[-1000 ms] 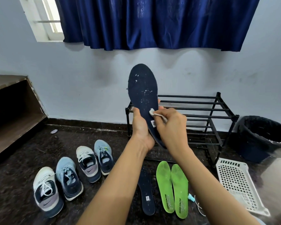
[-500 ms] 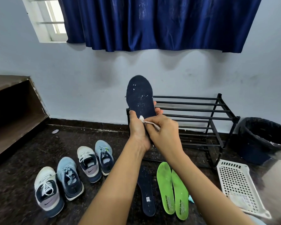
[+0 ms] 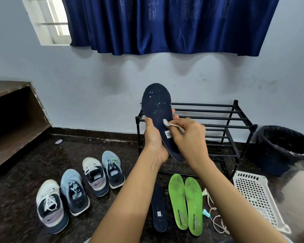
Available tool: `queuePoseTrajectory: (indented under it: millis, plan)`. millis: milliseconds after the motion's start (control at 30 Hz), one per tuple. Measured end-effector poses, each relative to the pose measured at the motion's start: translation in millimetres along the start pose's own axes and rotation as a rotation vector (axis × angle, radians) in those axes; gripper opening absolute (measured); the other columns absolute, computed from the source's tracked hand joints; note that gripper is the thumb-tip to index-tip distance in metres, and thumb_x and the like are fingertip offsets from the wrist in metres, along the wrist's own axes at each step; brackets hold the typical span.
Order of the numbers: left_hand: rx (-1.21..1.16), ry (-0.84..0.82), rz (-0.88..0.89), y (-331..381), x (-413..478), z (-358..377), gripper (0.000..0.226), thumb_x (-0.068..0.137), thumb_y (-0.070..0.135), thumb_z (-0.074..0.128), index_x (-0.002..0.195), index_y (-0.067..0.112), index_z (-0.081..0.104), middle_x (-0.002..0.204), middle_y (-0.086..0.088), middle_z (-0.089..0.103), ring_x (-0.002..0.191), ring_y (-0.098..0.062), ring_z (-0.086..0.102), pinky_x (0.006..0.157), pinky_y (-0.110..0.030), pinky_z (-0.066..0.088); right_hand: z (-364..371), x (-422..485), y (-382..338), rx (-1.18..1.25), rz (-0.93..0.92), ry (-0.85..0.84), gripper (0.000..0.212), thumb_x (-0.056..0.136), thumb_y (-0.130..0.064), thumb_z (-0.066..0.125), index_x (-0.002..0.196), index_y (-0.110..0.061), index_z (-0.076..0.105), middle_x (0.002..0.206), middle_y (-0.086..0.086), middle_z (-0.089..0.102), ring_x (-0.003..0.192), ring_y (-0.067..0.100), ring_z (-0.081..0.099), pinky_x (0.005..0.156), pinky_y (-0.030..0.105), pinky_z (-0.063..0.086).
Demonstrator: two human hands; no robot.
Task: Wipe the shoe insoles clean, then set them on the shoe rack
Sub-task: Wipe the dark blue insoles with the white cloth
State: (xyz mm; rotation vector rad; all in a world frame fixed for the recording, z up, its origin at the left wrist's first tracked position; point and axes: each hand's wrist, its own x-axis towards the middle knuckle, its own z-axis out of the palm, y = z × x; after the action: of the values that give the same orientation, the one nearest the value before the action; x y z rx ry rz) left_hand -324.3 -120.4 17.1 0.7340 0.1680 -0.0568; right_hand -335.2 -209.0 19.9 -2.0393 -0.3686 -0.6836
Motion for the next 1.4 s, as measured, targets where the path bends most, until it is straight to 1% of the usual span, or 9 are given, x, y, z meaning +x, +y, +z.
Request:
queuePoseTrajectory:
  millis: [100, 300, 500, 633, 767, 933, 1100, 1267, 1400]
  plan:
    - [0.025, 0.003, -0.005, -0.6, -0.9, 4.6, 0.077, 0.099, 0.061, 0.01, 0.105, 0.012, 0.069, 0.089, -0.008, 0.07, 0.08, -0.02, 0.067, 0.076, -0.031, 0.054, -0.8, 0.5, 3.9, -0.126, -0.042, 0.104, 0.011, 0.083, -0.006, 0.065, 0.088, -0.008, 0.075, 0.082, 0.014, 0.068, 0.073, 0.03, 0.063, 0.068, 0.021, 0.036]
    - [0.012, -0.002, 0.056, 7.9, 1.9, 0.3, 0.066, 0.101, 0.051, 0.018, 0.107, 0.007, 0.067, 0.083, -0.008, 0.066, 0.089, -0.019, 0.064, 0.086, -0.031, 0.048, 2.5, -16.0, 7.8, -0.278, -0.108, -0.077, 0.016, 0.081, -0.004, 0.063, 0.09, -0.01, 0.074, 0.08, 0.011, 0.063, 0.071, 0.029, 0.058, 0.059, 0.02, 0.023]
    - [-0.008, -0.039, 0.038, 9.9, -1.6, 0.8, 0.071, 0.099, 0.056, 0.012, 0.11, 0.009, 0.065, 0.082, -0.007, 0.063, 0.083, -0.02, 0.062, 0.085, -0.033, 0.051, 5.3, 0.5, 4.1, -0.211, -0.153, 0.035, 0.008, 0.081, -0.001, 0.066, 0.084, -0.005, 0.073, 0.073, 0.012, 0.06, 0.063, 0.03, 0.058, 0.06, 0.021, 0.032]
    - [0.044, 0.009, 0.072, 11.1, 0.9, -1.5, 0.067, 0.1, 0.051, 0.016, 0.114, 0.006, 0.065, 0.082, -0.008, 0.066, 0.084, -0.019, 0.065, 0.084, -0.031, 0.049, -1.8, -11.9, 6.3, -0.231, -0.137, -0.128, 0.014, 0.078, -0.002, 0.065, 0.085, -0.01, 0.075, 0.076, 0.011, 0.064, 0.067, 0.031, 0.061, 0.061, 0.027, 0.037]
    - [0.044, 0.035, 0.102, 14.5, 3.7, -3.3, 0.066, 0.1, 0.049, 0.016, 0.113, 0.007, 0.065, 0.082, -0.007, 0.069, 0.085, -0.019, 0.068, 0.081, -0.03, 0.05, -1.2, -17.2, 6.5, -0.166, -0.146, -0.142, 0.015, 0.077, -0.006, 0.064, 0.085, -0.012, 0.075, 0.077, 0.008, 0.066, 0.07, 0.027, 0.062, 0.063, 0.018, 0.032]
    - [0.099, 0.033, 0.018, -0.7, -3.8, 7.3, 0.073, 0.1, 0.059, 0.011, 0.103, 0.015, 0.069, 0.083, -0.004, 0.073, 0.075, -0.016, 0.07, 0.071, -0.026, 0.055, 2.5, 1.1, 2.8, -0.162, -0.116, 0.102, 0.01, 0.081, -0.001, 0.065, 0.086, -0.004, 0.073, 0.079, 0.013, 0.065, 0.068, 0.028, 0.063, 0.064, 0.016, 0.034]
    - [0.045, 0.035, 0.021, 0.9, -3.2, 6.4, 0.076, 0.099, 0.059, 0.008, 0.111, 0.013, 0.067, 0.082, -0.004, 0.069, 0.075, -0.016, 0.07, 0.069, -0.023, 0.057, -0.4, -7.6, -6.1, 0.043, -0.055, -0.045, 0.014, 0.08, -0.003, 0.067, 0.085, -0.012, 0.076, 0.095, 0.008, 0.071, 0.087, 0.012, 0.063, 0.074, 0.002, 0.038]
    - [0.084, -0.002, -0.01, -3.4, -5.0, 11.3, 0.077, 0.099, 0.061, 0.007, 0.104, 0.013, 0.067, 0.085, -0.005, 0.074, 0.073, -0.017, 0.071, 0.069, -0.026, 0.055, -6.5, 3.6, -1.9, -0.11, -0.076, 0.126, 0.011, 0.083, -0.004, 0.066, 0.087, -0.007, 0.075, 0.083, 0.014, 0.068, 0.072, 0.028, 0.064, 0.069, 0.018, 0.039]
    - [0.061, 0.012, 0.006, -2.8, -2.7, 5.2, 0.08, 0.098, 0.061, 0.005, 0.114, 0.011, 0.066, 0.083, -0.004, 0.07, 0.082, -0.017, 0.07, 0.074, -0.027, 0.056, -4.8, -10.5, -8.8, 0.031, -0.01, -0.049, 0.013, 0.082, -0.005, 0.065, 0.085, -0.012, 0.076, 0.093, 0.007, 0.071, 0.078, 0.009, 0.062, 0.068, 0.002, 0.036]
